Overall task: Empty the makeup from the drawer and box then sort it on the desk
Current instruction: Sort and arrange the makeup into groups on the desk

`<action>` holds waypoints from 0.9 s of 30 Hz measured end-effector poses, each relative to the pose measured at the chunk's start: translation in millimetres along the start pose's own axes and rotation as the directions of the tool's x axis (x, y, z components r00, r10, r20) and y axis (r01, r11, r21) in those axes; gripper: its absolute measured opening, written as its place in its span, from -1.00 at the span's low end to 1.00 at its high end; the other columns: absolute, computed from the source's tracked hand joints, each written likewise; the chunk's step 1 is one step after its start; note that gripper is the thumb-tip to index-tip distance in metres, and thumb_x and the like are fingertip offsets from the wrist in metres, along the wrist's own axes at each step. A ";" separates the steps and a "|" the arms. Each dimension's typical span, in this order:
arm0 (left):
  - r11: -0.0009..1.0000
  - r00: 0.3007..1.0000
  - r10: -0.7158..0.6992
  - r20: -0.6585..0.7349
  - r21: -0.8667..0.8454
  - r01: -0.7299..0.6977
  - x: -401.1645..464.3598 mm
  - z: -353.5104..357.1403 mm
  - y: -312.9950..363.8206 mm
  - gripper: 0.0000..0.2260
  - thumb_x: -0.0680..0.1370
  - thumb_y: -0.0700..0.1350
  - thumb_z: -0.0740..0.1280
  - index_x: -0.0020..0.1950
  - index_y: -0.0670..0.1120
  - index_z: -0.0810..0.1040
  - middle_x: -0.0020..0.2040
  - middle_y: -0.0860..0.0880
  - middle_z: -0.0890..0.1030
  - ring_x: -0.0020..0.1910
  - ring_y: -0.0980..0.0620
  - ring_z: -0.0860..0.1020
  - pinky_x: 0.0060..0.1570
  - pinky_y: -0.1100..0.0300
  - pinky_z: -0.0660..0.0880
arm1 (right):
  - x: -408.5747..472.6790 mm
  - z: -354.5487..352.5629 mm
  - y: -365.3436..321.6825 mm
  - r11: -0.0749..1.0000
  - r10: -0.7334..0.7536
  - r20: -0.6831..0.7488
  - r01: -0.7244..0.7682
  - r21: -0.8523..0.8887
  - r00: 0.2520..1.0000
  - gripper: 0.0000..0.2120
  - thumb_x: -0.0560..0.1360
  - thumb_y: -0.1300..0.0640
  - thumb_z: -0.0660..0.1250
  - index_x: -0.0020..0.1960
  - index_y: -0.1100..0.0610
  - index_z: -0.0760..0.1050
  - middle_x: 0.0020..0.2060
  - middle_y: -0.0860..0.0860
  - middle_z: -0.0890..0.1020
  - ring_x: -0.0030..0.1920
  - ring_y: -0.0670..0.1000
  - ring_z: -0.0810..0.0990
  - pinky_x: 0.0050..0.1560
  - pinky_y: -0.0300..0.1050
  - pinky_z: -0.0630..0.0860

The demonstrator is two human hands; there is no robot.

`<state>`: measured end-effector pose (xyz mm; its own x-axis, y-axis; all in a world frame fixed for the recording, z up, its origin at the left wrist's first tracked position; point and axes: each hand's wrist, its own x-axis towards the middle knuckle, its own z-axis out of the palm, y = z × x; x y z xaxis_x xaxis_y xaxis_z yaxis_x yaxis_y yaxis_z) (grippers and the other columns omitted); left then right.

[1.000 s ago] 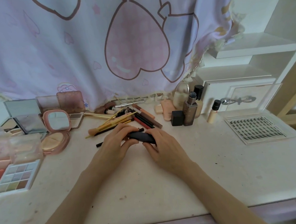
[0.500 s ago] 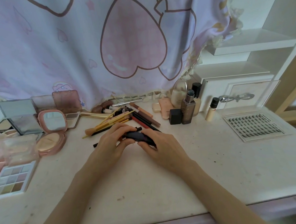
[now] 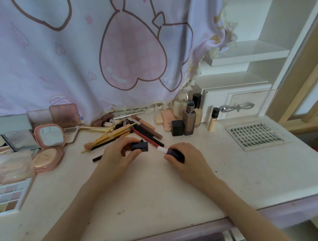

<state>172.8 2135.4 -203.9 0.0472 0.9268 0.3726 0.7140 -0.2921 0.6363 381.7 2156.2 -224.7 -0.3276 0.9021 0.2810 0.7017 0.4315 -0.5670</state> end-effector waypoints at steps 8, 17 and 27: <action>0.988 0.971 -0.150 0.185 0.008 0.151 1.1 64.9 59.3 -0.82 0.50 -0.08 0.35 0.08 -0.01 0.46 -0.07 0.07 0.49 -0.15 0.16 0.46 -0.18 0.41 0.38 | -28.8 -49.9 47.6 0.941 0.328 -0.303 -0.337 0.024 0.895 -0.78 0.47 0.01 0.36 -0.15 0.17 0.59 -0.25 0.05 0.49 -0.23 0.02 0.47 -0.30 -0.26 0.22; 0.993 0.998 -0.042 0.045 0.110 0.037 25.9 133.2 101.5 -0.82 0.53 -0.04 0.26 -0.06 -0.07 0.27 -0.18 0.01 0.40 -0.16 0.02 0.42 -0.28 0.24 0.27 | -32.4 -63.0 58.2 0.892 0.362 -0.311 -0.424 -0.159 0.879 -0.72 0.54 0.03 0.25 0.14 0.20 0.48 0.03 0.13 0.49 0.00 0.17 0.51 -0.08 -0.07 0.37; 0.997 1.000 -0.020 -0.007 0.068 0.020 29.2 140.0 93.6 -0.79 0.52 0.02 0.31 -0.05 0.00 0.29 -0.16 0.03 0.43 -0.18 0.07 0.39 -0.28 0.31 0.22 | -24.2 -52.1 56.6 0.962 0.267 -0.269 -0.274 0.013 0.925 -0.72 0.52 0.17 0.28 0.22 0.14 0.53 0.02 0.12 0.57 -0.01 0.11 0.54 -0.08 -0.22 0.33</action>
<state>338.8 2168.2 -228.0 0.0281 0.9306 0.3650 0.7605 -0.2569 0.5963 462.3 2158.2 -223.3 0.0543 0.9469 0.3170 0.7564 0.1683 -0.6321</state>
